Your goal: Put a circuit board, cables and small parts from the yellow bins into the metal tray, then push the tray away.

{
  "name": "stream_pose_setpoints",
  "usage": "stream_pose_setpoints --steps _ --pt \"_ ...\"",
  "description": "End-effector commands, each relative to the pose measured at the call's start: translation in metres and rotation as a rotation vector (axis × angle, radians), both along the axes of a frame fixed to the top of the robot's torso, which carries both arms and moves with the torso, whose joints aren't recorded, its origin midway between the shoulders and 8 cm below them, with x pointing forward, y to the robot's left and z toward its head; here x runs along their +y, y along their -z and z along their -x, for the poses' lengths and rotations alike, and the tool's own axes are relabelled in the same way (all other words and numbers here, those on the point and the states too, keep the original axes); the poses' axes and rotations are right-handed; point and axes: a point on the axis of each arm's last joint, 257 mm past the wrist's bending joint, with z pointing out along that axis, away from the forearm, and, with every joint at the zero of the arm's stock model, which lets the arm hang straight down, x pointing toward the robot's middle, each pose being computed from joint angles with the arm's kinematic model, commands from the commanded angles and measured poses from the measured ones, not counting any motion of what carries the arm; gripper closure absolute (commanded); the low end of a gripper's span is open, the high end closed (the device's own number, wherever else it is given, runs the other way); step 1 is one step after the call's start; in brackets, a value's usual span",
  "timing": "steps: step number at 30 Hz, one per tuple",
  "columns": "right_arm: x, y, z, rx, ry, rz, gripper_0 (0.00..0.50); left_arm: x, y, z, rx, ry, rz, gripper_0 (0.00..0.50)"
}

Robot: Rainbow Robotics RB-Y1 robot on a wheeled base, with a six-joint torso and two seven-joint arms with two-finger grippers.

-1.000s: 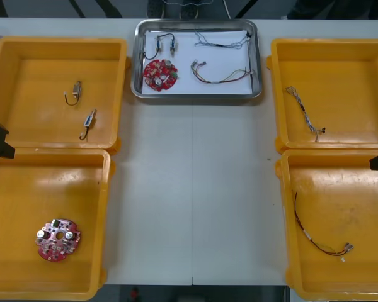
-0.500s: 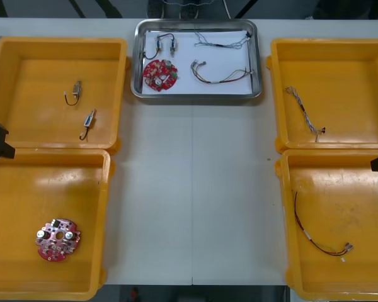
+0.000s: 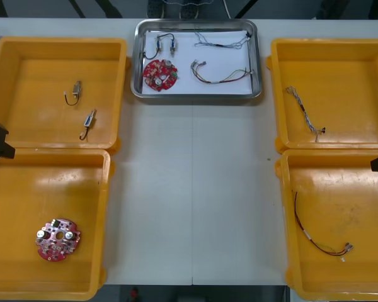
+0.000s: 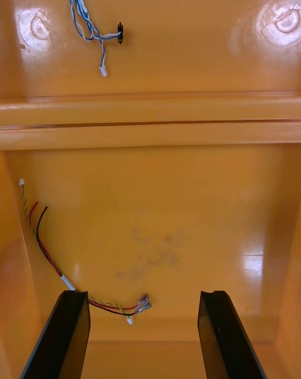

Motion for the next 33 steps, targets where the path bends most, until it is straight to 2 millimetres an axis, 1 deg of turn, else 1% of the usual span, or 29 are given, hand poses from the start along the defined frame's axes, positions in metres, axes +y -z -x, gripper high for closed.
stream_pose_setpoints --steps 1,33 --pt "-0.0136 -0.0152 0.0028 -0.029 0.024 0.037 0.000 0.0141 -0.0149 0.0029 -0.019 0.050 -0.074 0.000" --pt "-0.0136 -0.0152 0.0028 -0.029 0.024 0.037 0.000 0.0141 -0.0149 0.0029 -0.019 0.050 -0.074 0.000"
